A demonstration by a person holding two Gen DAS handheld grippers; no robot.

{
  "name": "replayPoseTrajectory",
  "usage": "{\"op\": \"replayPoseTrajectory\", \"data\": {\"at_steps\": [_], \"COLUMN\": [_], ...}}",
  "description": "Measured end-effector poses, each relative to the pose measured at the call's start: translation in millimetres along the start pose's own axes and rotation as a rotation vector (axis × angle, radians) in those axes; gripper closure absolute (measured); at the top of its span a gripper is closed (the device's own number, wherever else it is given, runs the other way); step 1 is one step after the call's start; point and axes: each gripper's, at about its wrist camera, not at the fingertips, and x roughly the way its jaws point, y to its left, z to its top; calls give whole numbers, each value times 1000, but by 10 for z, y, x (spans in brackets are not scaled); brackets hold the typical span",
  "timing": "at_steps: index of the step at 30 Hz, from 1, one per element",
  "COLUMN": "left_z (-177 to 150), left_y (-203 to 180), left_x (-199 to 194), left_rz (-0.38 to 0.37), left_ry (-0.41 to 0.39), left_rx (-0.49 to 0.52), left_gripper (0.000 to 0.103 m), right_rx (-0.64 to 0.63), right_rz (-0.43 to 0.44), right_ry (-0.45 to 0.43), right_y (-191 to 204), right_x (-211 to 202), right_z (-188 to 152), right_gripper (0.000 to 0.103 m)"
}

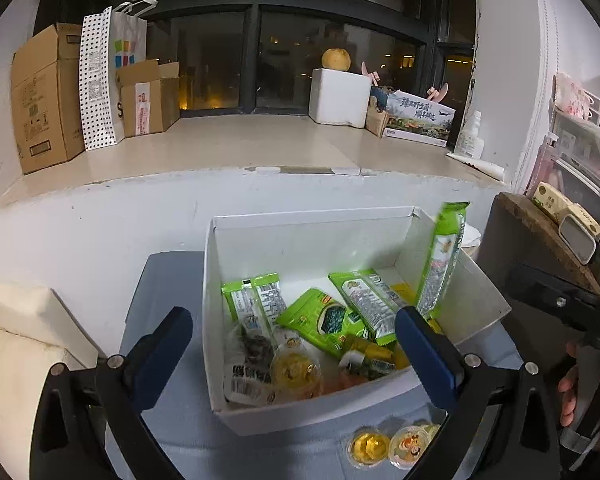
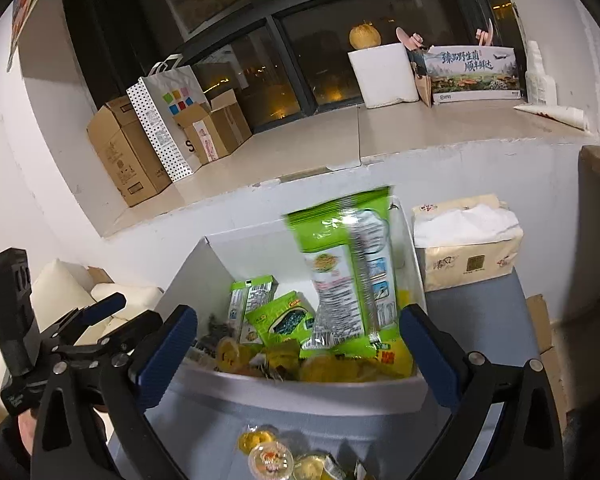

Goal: Organize snacks
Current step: 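Lower both yellow jelly cups into the white box and open both tools, then return over the table and grasp the yellow snack bag with the right tool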

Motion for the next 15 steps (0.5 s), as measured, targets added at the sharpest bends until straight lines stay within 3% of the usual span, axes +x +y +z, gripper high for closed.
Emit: {"op": "replayPoseTrajectory", "data": {"at_steps": [7,15], "left_z": [-135,-503], "left_y": [-150,-420], "left_x": [-387,-907], "left_rz": [-25,-28], "left_ry": [-29,-58], "left_rx": [30,75], "left_gripper": [0,0], "right_rx": [-32,-23], "right_rz": [36,5], "right_ry": [-24,-7], "right_y": [85,43], "right_x": [-448,-987], "right_z": [-217,-803], "right_gripper": [0,0]}}
